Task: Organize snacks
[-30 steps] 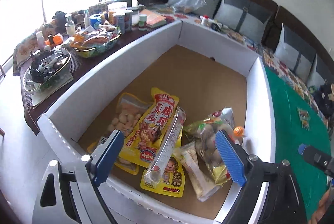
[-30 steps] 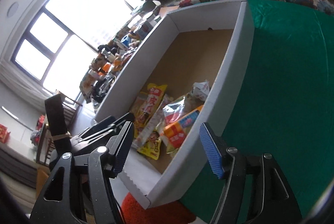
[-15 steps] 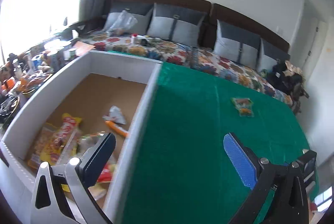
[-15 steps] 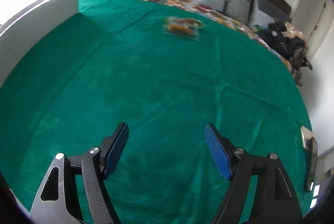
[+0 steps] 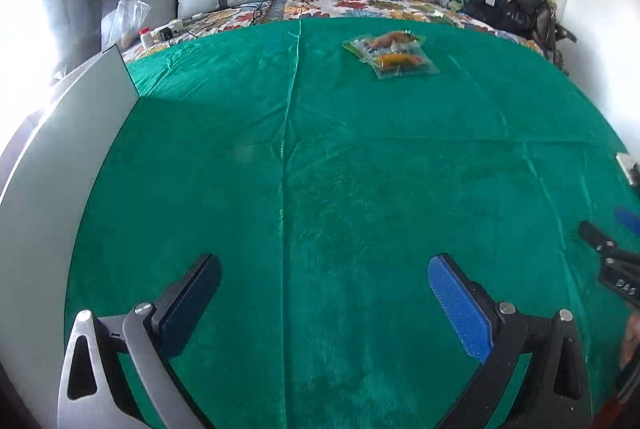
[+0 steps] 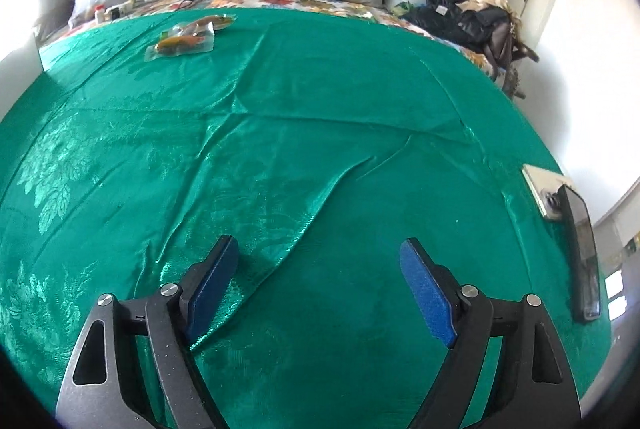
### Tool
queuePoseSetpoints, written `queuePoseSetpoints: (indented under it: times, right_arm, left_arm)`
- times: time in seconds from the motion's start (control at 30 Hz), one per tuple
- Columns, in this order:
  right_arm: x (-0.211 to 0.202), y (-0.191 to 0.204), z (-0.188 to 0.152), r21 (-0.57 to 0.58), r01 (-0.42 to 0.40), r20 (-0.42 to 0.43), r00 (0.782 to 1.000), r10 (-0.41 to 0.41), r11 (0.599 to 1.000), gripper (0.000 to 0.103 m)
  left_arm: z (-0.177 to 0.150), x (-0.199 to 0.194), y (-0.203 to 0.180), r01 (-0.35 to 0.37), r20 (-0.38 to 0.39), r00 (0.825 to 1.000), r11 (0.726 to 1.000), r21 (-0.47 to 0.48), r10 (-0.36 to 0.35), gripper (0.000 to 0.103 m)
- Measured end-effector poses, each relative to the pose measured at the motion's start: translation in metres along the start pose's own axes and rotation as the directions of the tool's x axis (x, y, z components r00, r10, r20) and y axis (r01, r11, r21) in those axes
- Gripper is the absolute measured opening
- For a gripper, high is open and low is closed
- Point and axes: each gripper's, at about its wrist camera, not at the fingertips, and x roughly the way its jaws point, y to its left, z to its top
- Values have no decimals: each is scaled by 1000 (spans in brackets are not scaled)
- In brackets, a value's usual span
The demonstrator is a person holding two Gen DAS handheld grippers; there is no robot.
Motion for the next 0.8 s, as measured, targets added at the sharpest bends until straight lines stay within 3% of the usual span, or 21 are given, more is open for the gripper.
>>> queuePoseSetpoints:
  times: [0.1, 0.2, 0.8]
  right_arm:
    - [2, -9, -3, 43, -38, -17, 999, 39, 998, 92]
    - [7, -20, -5, 97, -91, -33, 995, 94, 991, 95]
    - [6, -16, -8, 97, -83, -36, 996, 87, 992, 97]
  left_arm:
    - [0, 14, -3, -16, -11, 1000, 1000, -2, 16, 102]
    - [-9, 23, 5, 25, -10, 1000, 998, -61, -25, 103]
    - [-14, 22, 7, 20, -7, 1000, 997, -78, -21, 103]
